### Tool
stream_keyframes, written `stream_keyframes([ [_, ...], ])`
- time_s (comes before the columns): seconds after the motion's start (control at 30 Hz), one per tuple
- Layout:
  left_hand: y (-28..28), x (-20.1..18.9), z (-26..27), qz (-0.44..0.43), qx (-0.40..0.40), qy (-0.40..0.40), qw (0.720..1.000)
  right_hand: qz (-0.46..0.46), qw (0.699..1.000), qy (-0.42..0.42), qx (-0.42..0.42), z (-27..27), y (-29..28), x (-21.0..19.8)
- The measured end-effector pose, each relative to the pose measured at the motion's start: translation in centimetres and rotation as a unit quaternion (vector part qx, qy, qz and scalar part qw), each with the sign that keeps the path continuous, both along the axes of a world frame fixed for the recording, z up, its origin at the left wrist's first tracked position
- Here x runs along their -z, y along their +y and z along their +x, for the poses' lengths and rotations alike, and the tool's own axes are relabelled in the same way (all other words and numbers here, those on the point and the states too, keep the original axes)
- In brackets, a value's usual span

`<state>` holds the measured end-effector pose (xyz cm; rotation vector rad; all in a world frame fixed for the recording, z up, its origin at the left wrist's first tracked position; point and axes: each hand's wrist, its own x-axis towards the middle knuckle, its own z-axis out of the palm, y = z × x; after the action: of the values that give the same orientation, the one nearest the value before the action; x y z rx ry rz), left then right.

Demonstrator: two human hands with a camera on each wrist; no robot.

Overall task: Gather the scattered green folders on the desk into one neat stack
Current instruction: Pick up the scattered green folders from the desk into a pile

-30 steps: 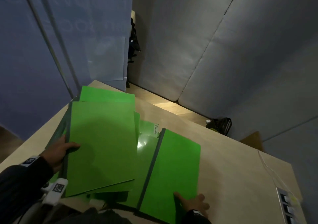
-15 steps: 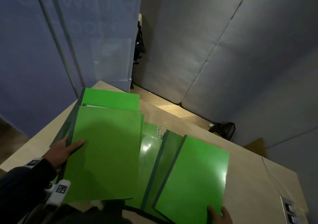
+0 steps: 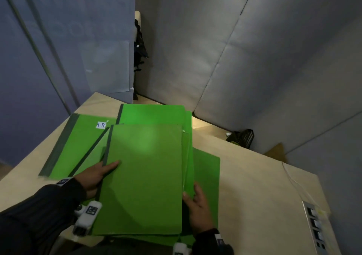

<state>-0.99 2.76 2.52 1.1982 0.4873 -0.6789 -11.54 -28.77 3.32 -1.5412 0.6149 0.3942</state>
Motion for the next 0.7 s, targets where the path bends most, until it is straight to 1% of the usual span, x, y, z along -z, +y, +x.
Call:
stream_keyframes([
  [0.07, -0.4, 0.1, 0.1, -0.005, -0.005, -0.004, 1.000, 0.037, 0.999, 0.018, 0.012, 0.5, 1.3, 0.3],
  [0.1, -0.4, 0.1, 0.2, 0.001, -0.009, -0.013, 1.000, 0.028, 0.999, 0.021, 0.025, 0.5, 1.1, 1.2],
  [0.17, 0.4, 0.5, 0.5, 0.027, -0.022, -0.039, 0.999, -0.060, 0.997, 0.046, 0.012, -0.1, -0.7, 3.4],
  [0.2, 0.9, 0.6, 0.5, 0.044, -0.029, -0.049, 0.997, -0.130, 0.989, 0.074, 0.011, -0.6, -2.2, 5.2],
  [0.23, 1.4, 0.6, 0.5, 0.060, -0.037, -0.057, 0.996, -0.218, 0.970, 0.108, 0.012, -1.1, -3.6, 6.8],
  [0.27, 1.9, 0.6, 0.5, 0.072, -0.048, -0.067, 0.994, -0.291, 0.944, 0.153, 0.011, -1.7, -5.0, 8.3],
  [0.3, 2.5, 0.7, 0.4, 0.082, -0.059, -0.078, 0.992, -0.340, 0.917, 0.208, 0.017, -2.3, -6.1, 9.3],
  [0.33, 2.9, 0.6, 0.3, 0.089, -0.068, -0.086, 0.990, -0.365, 0.896, 0.254, 0.021, -2.8, -6.7, 9.7],
  [0.37, 3.4, 0.5, 0.1, 0.093, -0.078, -0.093, 0.988, -0.370, 0.885, 0.280, 0.023, -2.9, -6.9, 10.1],
  [0.4, 4.0, 0.4, 0.0, 0.096, -0.087, -0.097, 0.987, -0.363, 0.884, 0.291, 0.027, -2.7, -6.7, 9.7],
  [0.47, 4.8, 0.4, -0.3, 0.106, -0.104, -0.098, 0.984, -0.330, 0.898, 0.289, 0.040, -2.3, -6.6, 10.2],
  [0.53, 5.4, 0.4, -0.5, 0.110, -0.118, -0.091, 0.983, -0.292, 0.918, 0.257, 0.068, -2.0, -7.3, 11.1],
  [0.57, 5.7, 0.4, -0.6, 0.117, -0.121, -0.085, 0.982, -0.287, 0.924, 0.240, 0.079, -2.0, -7.9, 11.4],
  [0.63, 6.6, 1.0, -0.8, 0.126, -0.126, -0.071, 0.982, -0.304, 0.924, 0.213, 0.093, -2.2, -9.2, 11.2],
  [0.7, 7.6, 1.8, -0.9, 0.119, -0.128, -0.060, 0.983, -0.325, 0.922, 0.180, 0.109, -2.8, -10.3, 10.0],
])
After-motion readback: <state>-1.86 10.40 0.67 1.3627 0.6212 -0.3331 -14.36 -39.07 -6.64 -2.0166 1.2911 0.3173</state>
